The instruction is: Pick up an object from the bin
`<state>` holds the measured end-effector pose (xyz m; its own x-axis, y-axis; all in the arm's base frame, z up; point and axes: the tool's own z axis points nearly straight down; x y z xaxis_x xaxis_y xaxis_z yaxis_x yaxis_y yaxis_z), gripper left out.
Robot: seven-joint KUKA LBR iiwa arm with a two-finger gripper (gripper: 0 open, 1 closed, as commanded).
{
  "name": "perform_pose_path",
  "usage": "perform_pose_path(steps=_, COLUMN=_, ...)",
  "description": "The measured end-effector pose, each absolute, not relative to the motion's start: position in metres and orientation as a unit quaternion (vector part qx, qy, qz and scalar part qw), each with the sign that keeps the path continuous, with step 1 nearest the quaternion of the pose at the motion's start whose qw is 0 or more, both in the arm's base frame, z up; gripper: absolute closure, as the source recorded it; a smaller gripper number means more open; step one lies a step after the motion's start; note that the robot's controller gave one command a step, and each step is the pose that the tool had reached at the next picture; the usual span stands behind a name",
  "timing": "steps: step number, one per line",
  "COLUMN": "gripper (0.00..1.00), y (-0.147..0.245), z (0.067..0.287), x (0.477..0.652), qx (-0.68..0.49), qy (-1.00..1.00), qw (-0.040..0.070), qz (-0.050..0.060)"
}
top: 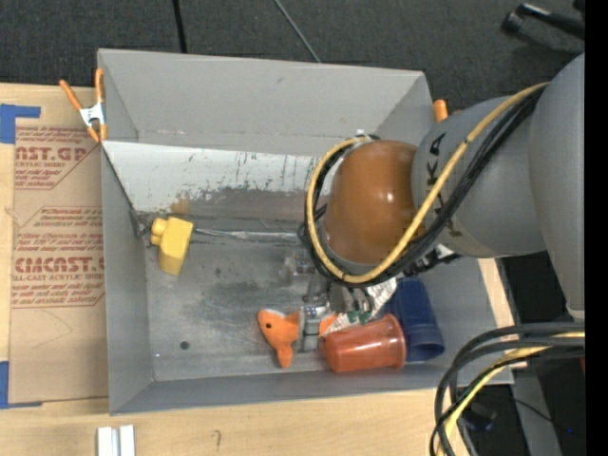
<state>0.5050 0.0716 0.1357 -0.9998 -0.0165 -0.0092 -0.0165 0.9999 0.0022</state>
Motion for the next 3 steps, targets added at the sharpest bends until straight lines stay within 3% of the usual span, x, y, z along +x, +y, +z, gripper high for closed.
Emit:
perform_pose_path(steps=1, gripper=1.0, y=0.058, z=0.07, x=0.519, qx=-0.008, qy=1.0, qw=0.0, qz=0.001)
perform_pose_path(steps=2, gripper=1.0, y=0.058, z=0.07, x=0.519, qx=-0.008, qy=1.0, qw=0.0, qz=0.001)
perform_pose_path(steps=3, gripper=1.0, y=0.08, z=0.204, x=0.52, qx=-0.015, qy=1.0, qw=0.0, qz=0.0)
